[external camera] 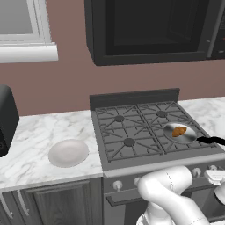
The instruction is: Pick the croissant and place it on the pan. Then turn on the stove to warm the croissant.
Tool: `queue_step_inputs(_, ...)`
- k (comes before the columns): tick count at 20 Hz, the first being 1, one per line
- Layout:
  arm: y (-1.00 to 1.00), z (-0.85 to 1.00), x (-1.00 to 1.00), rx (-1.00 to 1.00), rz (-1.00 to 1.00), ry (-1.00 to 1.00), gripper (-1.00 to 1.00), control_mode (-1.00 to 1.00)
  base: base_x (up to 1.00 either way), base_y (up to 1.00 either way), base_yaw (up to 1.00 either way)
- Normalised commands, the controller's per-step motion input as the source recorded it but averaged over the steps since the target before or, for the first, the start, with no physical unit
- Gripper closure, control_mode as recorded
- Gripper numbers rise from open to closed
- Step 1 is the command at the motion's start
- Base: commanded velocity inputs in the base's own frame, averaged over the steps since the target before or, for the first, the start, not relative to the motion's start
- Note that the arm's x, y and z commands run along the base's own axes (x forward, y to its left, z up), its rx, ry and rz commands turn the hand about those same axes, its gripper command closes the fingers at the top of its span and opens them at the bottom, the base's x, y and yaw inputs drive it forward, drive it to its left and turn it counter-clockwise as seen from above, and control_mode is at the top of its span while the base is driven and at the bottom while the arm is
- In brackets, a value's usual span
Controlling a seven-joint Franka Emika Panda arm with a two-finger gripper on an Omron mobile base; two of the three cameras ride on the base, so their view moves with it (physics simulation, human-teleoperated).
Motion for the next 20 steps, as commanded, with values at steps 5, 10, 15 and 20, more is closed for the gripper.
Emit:
queue_step_inputs(5,0.00,0.00,0.00,0.00,0.01,0.00,1.00,-1.00,0.00,0.00,0.00)
queue_step_inputs(10,0.00,-0.10,-0.02,-0.04,0.05,0.00,1.00,-1.00,0.00,0.00,0.00)
queue_step_inputs(15,0.00,-0.20,-0.06,-0.10,0.08,0.00,1.00,-1.00,0.00,0.00,0.00)
queue_step_inputs(20,0.00,-0.30,-0.09,-0.13,0.09,0.00,1.00,-1.00,0.00,0.00,0.00)
